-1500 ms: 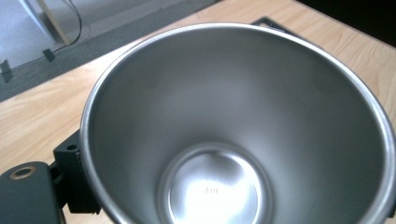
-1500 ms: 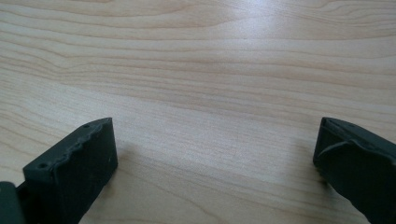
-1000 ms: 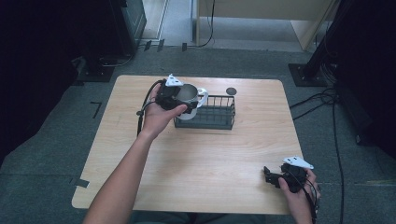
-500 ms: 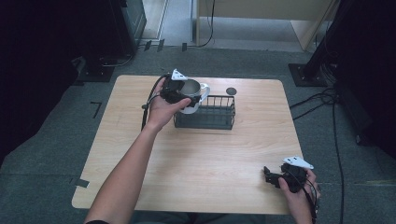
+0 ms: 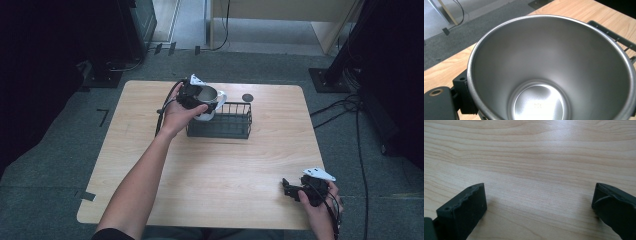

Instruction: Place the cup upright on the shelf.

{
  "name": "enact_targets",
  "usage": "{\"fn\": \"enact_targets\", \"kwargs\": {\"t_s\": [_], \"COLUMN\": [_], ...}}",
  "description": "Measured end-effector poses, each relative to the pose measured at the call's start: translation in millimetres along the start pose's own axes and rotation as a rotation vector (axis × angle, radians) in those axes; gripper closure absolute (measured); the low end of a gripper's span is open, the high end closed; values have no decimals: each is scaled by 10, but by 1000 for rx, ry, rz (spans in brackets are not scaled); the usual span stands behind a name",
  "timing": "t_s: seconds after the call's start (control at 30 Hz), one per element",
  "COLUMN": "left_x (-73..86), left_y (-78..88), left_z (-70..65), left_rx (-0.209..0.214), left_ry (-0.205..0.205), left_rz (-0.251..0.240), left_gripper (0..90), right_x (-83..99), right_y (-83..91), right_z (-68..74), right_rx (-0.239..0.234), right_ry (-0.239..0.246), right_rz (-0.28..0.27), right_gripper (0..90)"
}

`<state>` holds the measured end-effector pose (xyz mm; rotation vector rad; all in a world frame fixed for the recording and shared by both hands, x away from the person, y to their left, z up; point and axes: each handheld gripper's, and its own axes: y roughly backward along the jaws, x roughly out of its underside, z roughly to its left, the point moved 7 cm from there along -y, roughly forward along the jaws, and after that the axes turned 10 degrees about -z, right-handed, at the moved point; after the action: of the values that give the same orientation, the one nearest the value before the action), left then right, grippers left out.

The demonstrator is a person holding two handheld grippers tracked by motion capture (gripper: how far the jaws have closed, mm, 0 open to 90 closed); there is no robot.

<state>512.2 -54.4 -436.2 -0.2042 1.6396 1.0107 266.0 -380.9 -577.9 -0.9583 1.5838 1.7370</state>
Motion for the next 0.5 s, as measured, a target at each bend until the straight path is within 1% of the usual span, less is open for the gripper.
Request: {"fn": "enact_targets", "kwargs": {"t_s": [0.1, 0.17, 0.2, 0.33, 0.37, 0.43, 0.47, 0.5], "left_x": [53, 99, 143, 208, 264, 294, 317, 319], "left_y": [-25, -41, -48, -49, -49, -52, -40, -32], "left_z": [1, -1, -1, 21, 29, 32, 28, 28], "left_rx": [12, 20, 20, 19, 19, 13, 4, 1], "left_ry": [4, 1, -12, 2, 3, -4, -2, 4], "left_rz": [11, 37, 57, 69, 82, 84, 68, 67], "left_gripper": [76, 76, 75, 74, 74, 73, 72, 71], "right_x": [0, 0, 0, 0, 0, 0, 0, 0], "right_y": [0, 0, 0, 0, 0, 0, 0, 0], "right_z": [0, 0, 0, 0, 0, 0, 0, 0], "right_rx": [1, 0, 0, 0, 0, 0, 0, 0], "right_ry": [-1, -1, -1, -1, 0, -1, 0, 0], "right_rz": [0, 0, 0, 0, 0, 0, 0, 0], "right_gripper": [0, 0, 0, 0, 0, 0, 0, 0]}}
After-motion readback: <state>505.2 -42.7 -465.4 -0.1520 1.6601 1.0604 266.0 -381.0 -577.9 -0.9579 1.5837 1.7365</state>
